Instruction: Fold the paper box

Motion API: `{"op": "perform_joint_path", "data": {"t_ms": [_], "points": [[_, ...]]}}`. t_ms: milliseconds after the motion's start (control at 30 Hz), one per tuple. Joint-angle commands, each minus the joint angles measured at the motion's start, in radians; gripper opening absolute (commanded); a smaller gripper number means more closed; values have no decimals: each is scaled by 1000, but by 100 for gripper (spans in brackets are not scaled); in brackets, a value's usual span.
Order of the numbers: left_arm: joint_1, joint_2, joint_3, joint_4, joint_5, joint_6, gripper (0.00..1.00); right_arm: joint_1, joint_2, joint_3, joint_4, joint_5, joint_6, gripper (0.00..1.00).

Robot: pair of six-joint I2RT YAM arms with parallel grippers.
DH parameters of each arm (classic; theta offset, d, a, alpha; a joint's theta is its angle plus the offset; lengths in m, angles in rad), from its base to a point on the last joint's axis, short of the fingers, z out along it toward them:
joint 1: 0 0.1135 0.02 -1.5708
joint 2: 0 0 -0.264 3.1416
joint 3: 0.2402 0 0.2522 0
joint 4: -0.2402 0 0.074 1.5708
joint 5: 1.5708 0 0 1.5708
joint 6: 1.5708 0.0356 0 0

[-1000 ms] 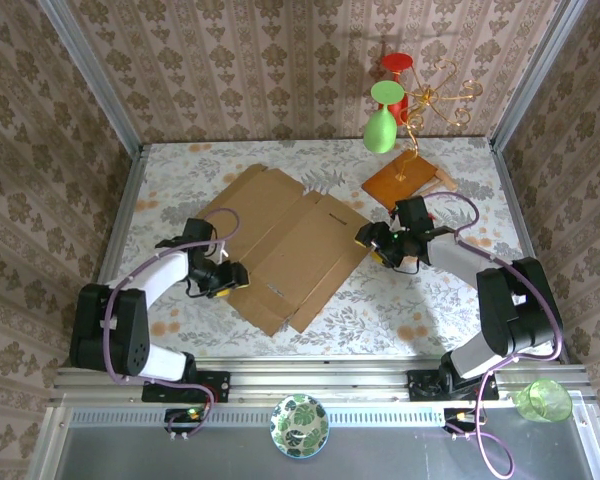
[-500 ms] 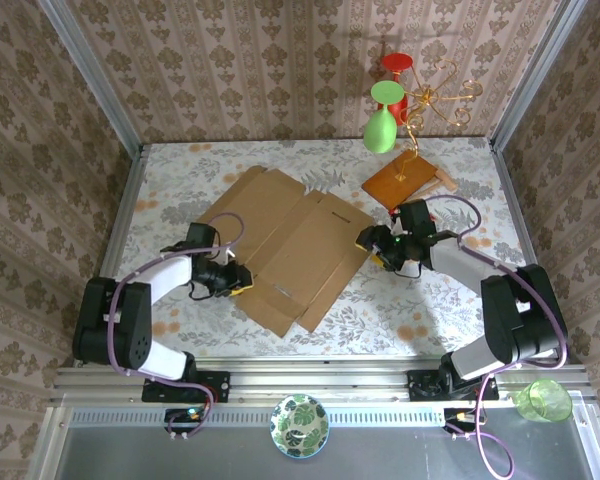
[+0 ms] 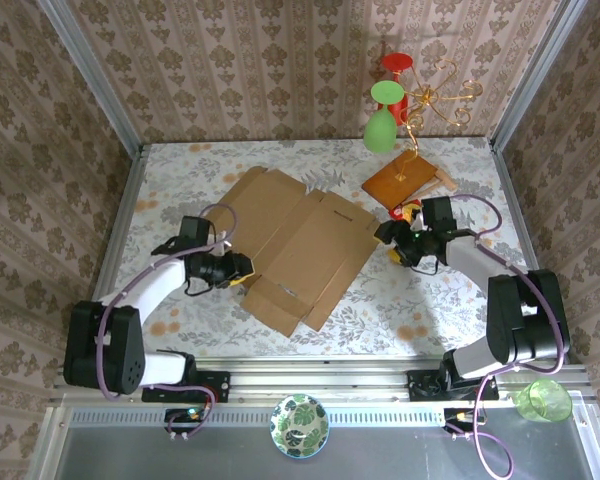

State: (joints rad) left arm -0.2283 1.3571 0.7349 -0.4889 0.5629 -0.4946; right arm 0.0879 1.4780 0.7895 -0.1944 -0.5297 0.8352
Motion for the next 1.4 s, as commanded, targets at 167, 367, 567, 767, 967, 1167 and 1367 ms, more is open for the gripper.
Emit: {"op": "perform_joint_path", "data": {"t_ms": [167, 367, 567, 767, 967, 1167, 1367], "points": [[-29, 183, 80, -149, -18, 245, 46, 172, -18, -18, -56, -43, 55, 63], [-54, 191, 40, -88, 24, 222, 48, 272, 72, -3, 64, -12, 147, 62], [-60, 190, 14, -74, 103, 222, 50, 278, 218, 93, 15, 23, 79, 58], [-68, 183, 7, -57, 144, 204, 51, 272, 295, 139, -40, 38, 41, 54], [-100, 167, -6, 25, 238, 123, 48, 257, 315, 132, -33, 43, 43, 52], [-103, 125, -14, 42, 259, 75, 36, 235, 312, 137, -26, 29, 47, 50], [-111, 129, -32, 87, 296, 31, 22, 218, 288, 153, -33, 13, 46, 49]]}}
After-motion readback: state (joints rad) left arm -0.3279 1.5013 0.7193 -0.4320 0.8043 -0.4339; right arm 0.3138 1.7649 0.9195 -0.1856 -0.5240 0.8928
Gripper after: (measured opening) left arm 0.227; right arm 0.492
